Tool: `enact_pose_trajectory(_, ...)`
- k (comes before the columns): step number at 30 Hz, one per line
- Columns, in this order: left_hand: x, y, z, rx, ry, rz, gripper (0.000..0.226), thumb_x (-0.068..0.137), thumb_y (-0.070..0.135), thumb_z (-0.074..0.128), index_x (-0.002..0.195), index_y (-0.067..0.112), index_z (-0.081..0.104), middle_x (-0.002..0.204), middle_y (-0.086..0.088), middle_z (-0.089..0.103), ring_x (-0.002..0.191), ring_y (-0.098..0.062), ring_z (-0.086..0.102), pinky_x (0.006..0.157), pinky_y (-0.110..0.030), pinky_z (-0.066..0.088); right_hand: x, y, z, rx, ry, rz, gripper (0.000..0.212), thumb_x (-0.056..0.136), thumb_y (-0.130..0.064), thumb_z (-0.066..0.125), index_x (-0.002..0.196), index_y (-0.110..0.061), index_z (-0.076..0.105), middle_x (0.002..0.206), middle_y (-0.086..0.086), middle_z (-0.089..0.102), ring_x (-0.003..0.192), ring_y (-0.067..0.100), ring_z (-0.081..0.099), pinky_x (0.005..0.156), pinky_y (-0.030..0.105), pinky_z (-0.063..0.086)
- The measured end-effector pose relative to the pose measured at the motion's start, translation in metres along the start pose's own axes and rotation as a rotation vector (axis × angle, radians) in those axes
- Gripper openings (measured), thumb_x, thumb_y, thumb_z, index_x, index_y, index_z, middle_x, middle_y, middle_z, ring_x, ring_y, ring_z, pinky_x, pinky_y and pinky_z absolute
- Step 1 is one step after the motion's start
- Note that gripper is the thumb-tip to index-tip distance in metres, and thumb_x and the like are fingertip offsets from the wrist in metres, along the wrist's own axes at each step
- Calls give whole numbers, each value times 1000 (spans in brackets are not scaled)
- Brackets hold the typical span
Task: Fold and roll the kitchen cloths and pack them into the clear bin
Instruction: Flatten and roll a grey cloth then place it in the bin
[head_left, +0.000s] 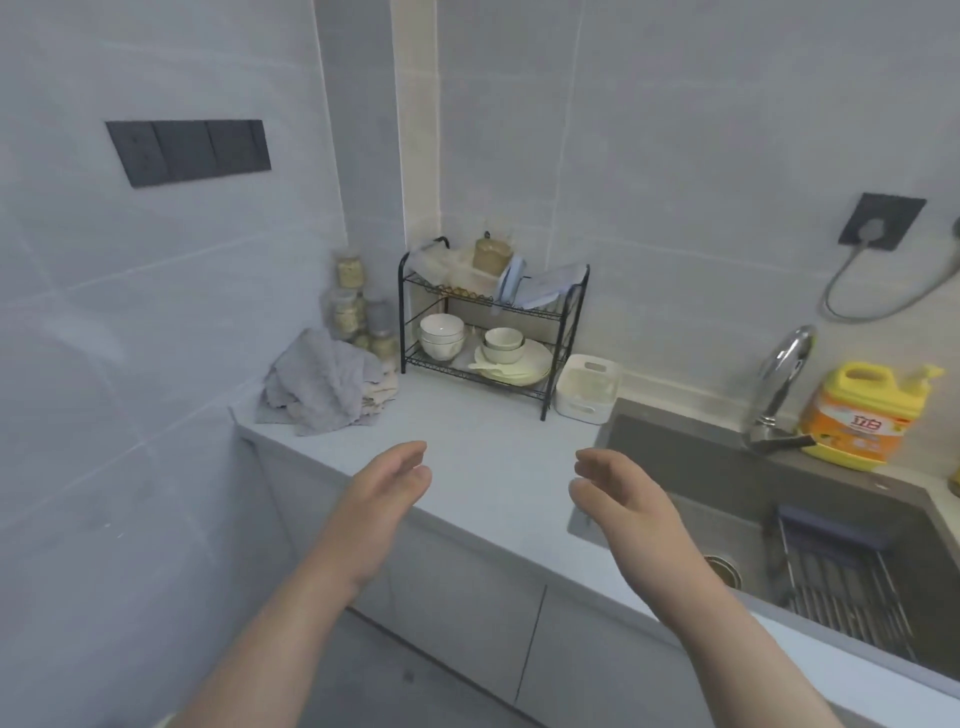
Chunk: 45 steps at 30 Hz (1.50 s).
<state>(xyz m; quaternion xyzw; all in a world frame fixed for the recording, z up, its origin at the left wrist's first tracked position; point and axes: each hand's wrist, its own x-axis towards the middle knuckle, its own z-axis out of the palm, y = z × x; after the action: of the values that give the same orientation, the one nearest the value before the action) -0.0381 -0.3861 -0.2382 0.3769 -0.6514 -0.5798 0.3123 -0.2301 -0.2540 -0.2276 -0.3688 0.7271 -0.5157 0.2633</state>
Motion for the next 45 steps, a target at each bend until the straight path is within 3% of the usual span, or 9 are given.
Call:
enact_pose_trajectory(5,54,-15,-24,36,58,-43,63,71,50,53,131,29,52,134,15,52,123,-3,48,110,-30,33,65,-2,37,21,-78,20,28,93,-30,55,121,-36,53,120,-24,54,113,-4,49,88,29,41)
enact_pose_trajectory(13,161,-21,-38,94,169,-107,59,73,48,52,129,31,54,129,17,53,124,-7,47,111,-33,33,197,-2,74,68,-197,-41,25,93,-28,56,117,-35,55,118,-21,56,112,-1,51,78,14,39)
enact_pose_trajectory(17,208,-22,-57,114,236,-127,27,80,46,58,106,43,58,119,24,56,120,-6,50,110,-34,35,256,-8,95,119,-249,-62,26,94,-26,56,119,-30,56,119,-16,57,108,-1,53,78,15,40)
enact_pose_trajectory(24,262,-28,-101,180,331,-166,61,71,51,51,128,28,55,134,11,52,124,-6,47,111,-33,33,329,-21,148,72,-358,-75,32,94,-24,56,126,-22,55,123,-8,57,100,1,54,78,17,42)
enact_pose_trajectory(34,411,-69,-207,201,274,-206,65,69,62,54,127,33,57,131,14,55,124,-10,50,108,-40,38,440,-22,258,33,-328,48,33,93,-25,57,126,-21,55,124,-10,57,110,5,54,97,31,45)
enact_pose_trajectory(36,453,-80,-228,209,237,-202,46,80,55,56,122,37,59,129,16,56,123,-8,50,110,-40,36,465,-21,291,42,-291,109,34,94,-25,57,127,-20,54,124,-10,57,112,7,55,99,33,45)
enact_pose_trajectory(38,497,-96,-247,271,219,-171,28,92,40,54,119,38,59,129,14,56,122,-8,50,108,-35,36,491,-17,324,26,-267,161,32,93,-26,56,124,-18,57,119,-8,59,106,7,57,93,29,47)
enact_pose_trajectory(42,581,-120,-266,576,78,-111,43,93,30,51,136,29,49,135,2,55,118,-14,52,97,-30,40,530,-2,375,-24,-194,243,20,91,-16,54,101,0,60,86,4,54,73,13,49,64,25,40)
enact_pose_trajectory(45,618,-143,-265,925,-74,-137,39,91,33,41,129,30,49,128,-1,58,114,-24,56,88,-34,46,548,13,405,-70,-147,344,18,88,-10,50,79,5,55,71,5,42,59,15,37,54,23,30)
